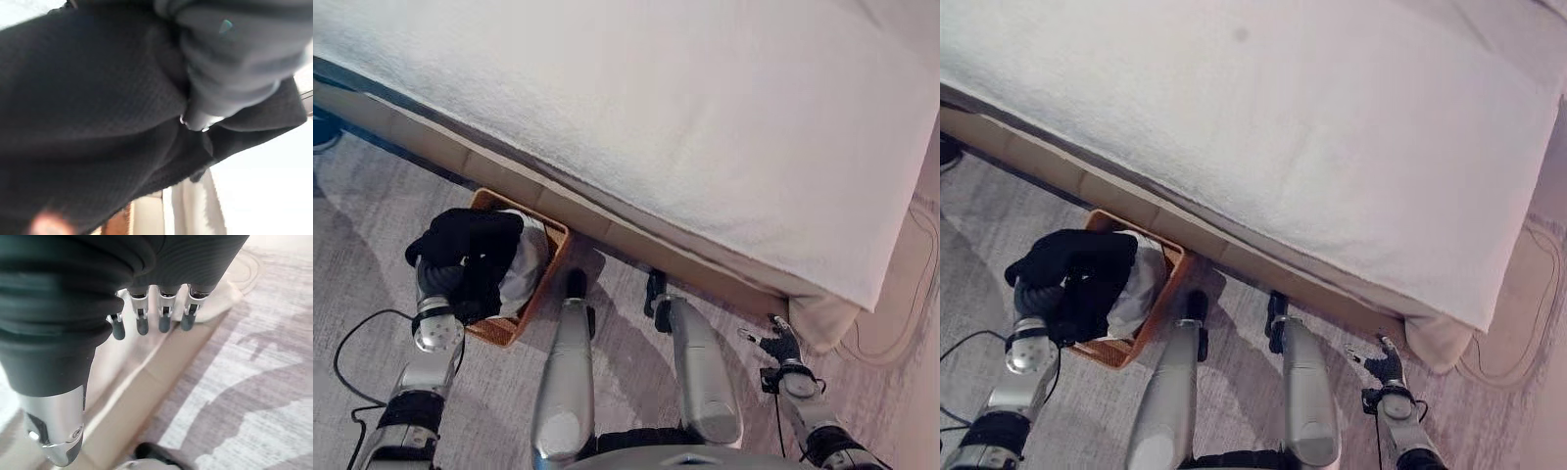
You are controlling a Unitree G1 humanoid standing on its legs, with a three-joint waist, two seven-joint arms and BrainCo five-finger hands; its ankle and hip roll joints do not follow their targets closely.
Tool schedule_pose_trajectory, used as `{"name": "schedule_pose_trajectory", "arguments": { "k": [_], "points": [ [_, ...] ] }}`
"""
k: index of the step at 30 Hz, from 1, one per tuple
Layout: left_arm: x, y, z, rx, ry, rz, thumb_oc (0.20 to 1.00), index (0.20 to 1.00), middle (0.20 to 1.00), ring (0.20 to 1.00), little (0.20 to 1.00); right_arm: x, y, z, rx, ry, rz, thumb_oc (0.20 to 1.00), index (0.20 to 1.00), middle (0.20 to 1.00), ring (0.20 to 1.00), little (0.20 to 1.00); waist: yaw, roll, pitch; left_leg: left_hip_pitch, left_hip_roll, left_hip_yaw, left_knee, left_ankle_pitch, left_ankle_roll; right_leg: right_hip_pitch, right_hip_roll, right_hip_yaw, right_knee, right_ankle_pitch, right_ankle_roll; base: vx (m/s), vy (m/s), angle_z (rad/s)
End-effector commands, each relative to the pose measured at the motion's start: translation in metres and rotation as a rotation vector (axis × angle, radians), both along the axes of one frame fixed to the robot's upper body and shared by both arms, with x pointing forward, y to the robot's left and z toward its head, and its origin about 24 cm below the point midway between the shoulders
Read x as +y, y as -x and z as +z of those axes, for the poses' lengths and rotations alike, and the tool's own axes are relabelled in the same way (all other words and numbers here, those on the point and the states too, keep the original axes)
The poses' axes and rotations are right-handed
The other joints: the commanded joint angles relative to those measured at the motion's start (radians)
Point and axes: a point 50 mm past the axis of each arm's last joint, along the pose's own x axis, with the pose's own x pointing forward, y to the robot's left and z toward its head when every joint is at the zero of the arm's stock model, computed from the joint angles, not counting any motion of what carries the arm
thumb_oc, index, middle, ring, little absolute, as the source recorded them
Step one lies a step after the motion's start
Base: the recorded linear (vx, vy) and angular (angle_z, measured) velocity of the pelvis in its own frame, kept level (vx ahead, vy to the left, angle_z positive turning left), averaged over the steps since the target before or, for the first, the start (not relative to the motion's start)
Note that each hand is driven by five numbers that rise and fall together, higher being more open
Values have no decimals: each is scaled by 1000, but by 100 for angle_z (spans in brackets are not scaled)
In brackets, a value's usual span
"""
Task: Pick up clothes into the bucket
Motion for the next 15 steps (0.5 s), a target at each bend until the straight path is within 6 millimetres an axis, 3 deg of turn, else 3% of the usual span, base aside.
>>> {"name": "schedule_pose_trajectory", "arguments": {
  "k": [1,2,3,14,15],
  "points": [
    [27,-1,17,25,-122,77,200,200,200,200,200,-21,2,12,-51,63,-31,1000,1000,1000,1000,1000,-22,-13,-12,-80,-12,-4,99,-62,34,-11,-21,55,22,-34,60,-12,20,-18],
    [27,-3,19,15,-123,76,200,200,200,200,200,-20,-1,13,-61,62,-33,1000,1000,1000,1000,1000,-24,-15,-12,-102,-15,0,87,-26,36,-30,-25,51,9,-3,54,65,9,-16],
    [31,-3,17,45,-134,92,200,200,200,200,200,-22,-1,14,-56,74,-30,1000,1000,1000,1000,1000,-29,-17,-12,-108,-10,0,116,-66,35,-38,-20,58,35,-37,58,-3,6,-6],
    [24,-10,19,41,-119,109,200,200,200,200,200,-33,-12,26,-92,102,-71,1000,1000,1000,1000,1000,-49,-9,-12,-263,-17,5,195,-90,41,-204,-25,74,126,-63,48,11,9,-1],
    [24,-9,16,57,-114,119,561,561,561,561,561,-34,-13,26,-91,102,-76,1000,1000,1000,1000,1000,-49,-8,-12,-267,-17,5,195,-90,41,-209,-26,74,126,-63,47,0,0,0]
  ]
}}
